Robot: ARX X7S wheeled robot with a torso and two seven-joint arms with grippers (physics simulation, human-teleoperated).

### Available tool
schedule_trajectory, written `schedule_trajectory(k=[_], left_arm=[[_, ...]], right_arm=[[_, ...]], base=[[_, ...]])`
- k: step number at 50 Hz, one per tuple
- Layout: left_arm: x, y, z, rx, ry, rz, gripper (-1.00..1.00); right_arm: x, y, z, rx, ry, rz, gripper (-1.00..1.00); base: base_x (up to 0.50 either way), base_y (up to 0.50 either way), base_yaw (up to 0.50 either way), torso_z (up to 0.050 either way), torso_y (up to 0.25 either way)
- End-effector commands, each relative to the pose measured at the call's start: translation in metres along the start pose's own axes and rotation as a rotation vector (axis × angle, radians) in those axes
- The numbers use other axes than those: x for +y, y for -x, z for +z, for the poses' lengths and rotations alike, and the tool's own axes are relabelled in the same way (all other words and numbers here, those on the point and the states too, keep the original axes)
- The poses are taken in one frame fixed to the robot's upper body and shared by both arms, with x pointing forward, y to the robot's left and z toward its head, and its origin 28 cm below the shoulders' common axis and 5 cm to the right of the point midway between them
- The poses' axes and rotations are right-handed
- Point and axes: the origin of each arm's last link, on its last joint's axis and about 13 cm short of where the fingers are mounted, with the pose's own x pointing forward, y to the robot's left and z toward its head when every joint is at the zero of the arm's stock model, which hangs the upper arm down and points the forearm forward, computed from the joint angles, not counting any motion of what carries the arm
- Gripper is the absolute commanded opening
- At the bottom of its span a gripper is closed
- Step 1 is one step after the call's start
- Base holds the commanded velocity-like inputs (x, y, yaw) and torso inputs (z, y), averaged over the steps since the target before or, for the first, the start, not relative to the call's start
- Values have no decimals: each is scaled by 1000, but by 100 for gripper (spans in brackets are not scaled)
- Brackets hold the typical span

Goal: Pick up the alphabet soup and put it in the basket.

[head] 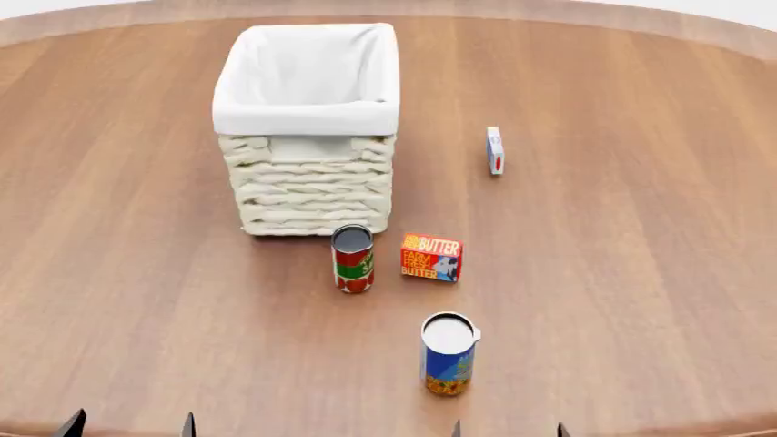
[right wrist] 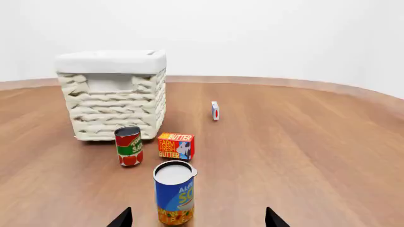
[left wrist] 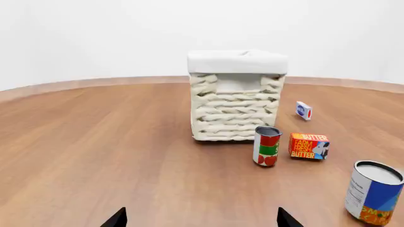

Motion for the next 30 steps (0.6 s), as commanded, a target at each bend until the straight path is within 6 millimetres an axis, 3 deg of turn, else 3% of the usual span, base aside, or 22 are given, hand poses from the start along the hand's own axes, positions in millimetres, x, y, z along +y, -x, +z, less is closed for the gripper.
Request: schedule_trajectory(k=[1,5,17,19,21,22,30], left_arm=[[0,0,0,0,0,0,100],[0,8,16,-51,-6,4,100],[-2,29,54,-142,-11,-6,100],[-2,31,59,-162,-19,-3,100],[-2,34,63,-173,-19,0,100],[-2,36,67,-188,-13,-3,100],[-3,51,88,-255,-13,1,100]], right_arm=[[0,0,0,0,0,0,100],[2,5,18,-57,-5,12,100],[4,13,44,-126,-3,30,100],[4,16,58,-144,-7,31,100],[4,17,55,-154,-3,33,100],[5,20,67,-172,2,32,100],[7,31,81,-243,19,35,100]], base=[[0,0,0,0,0],[0,0,0,0,0],[0,0,0,0,0],[0,0,0,0,0],[0,0,0,0,0],[0,0,0,0,0],[0,0,0,0,0]])
